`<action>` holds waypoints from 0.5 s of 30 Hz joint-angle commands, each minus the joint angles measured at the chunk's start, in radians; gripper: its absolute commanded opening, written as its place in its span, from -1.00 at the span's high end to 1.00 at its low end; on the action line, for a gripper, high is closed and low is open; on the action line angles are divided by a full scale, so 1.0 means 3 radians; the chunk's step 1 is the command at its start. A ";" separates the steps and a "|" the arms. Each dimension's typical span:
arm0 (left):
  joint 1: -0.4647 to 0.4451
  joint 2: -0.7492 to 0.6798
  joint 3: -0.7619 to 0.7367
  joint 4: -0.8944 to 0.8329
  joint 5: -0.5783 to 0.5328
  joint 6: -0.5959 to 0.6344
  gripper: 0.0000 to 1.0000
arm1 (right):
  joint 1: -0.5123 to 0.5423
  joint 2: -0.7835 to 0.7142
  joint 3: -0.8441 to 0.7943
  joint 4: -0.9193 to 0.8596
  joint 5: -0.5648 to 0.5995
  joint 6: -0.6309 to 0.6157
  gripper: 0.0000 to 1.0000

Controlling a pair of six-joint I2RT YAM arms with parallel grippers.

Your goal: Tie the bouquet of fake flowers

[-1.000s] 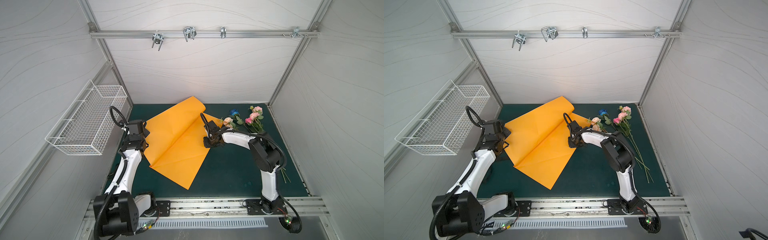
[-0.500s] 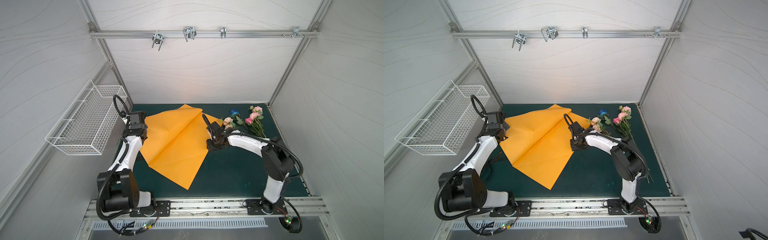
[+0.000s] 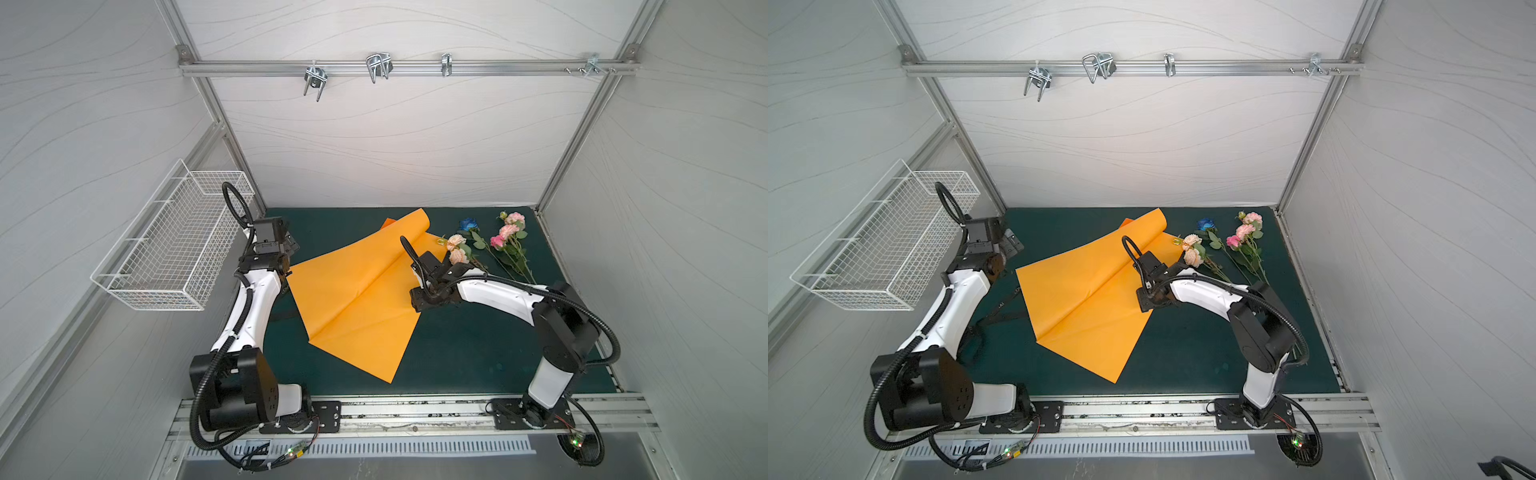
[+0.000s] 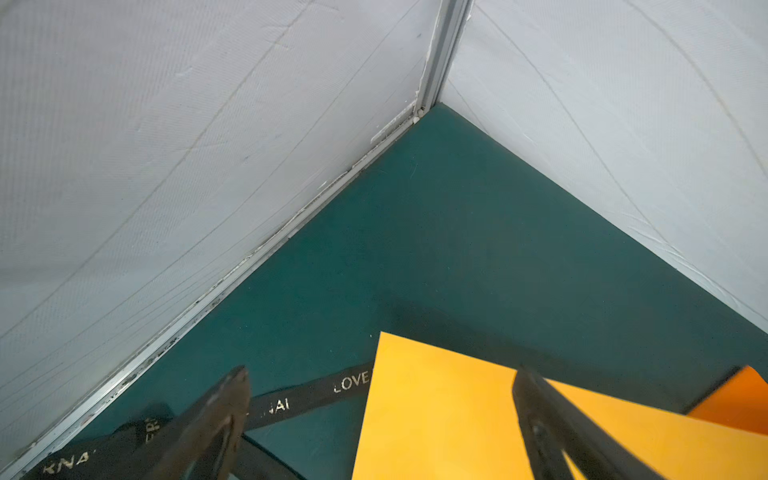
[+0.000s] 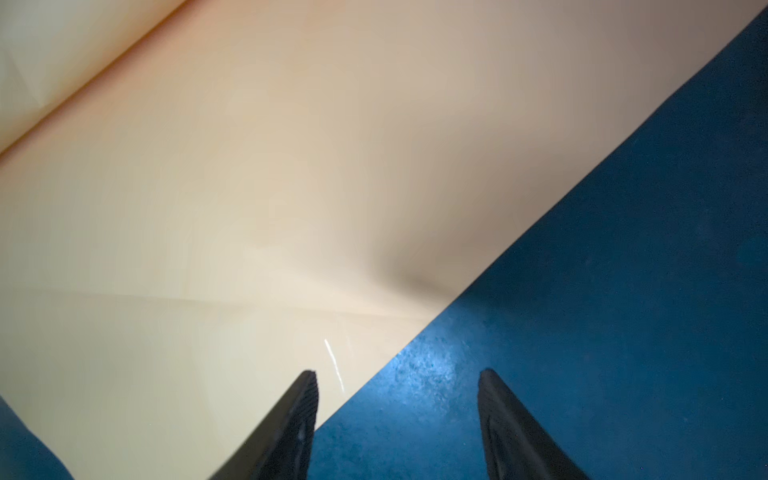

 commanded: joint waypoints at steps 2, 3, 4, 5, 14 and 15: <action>-0.0116 -0.0163 0.0143 -0.0172 0.0436 0.0058 -0.98 | -0.0015 0.0332 0.0280 0.0069 -0.0144 0.0060 -0.20; -0.0199 -0.0197 0.0151 -0.0223 0.0480 0.0101 -0.95 | -0.0023 0.0381 0.0309 0.0062 -0.0120 0.0080 -0.19; -0.0333 -0.0245 0.0149 -0.0283 0.0504 0.0152 -0.91 | -0.0048 0.0419 0.0324 0.0047 -0.0112 0.0123 -0.19; -0.0507 -0.0293 0.0132 -0.0338 0.0568 0.0202 -0.87 | -0.0086 0.0431 0.0322 0.0041 -0.0152 0.0174 -0.19; -0.2189 -0.0477 -0.0634 0.0081 0.1041 0.0429 -0.72 | -0.0643 -0.0108 -0.0162 0.0099 -0.0211 0.0308 -0.26; -0.2344 -0.0403 -0.0676 0.0154 0.1004 0.0437 -0.72 | -0.0740 -0.0175 -0.0240 0.0152 -0.0258 0.0321 -0.27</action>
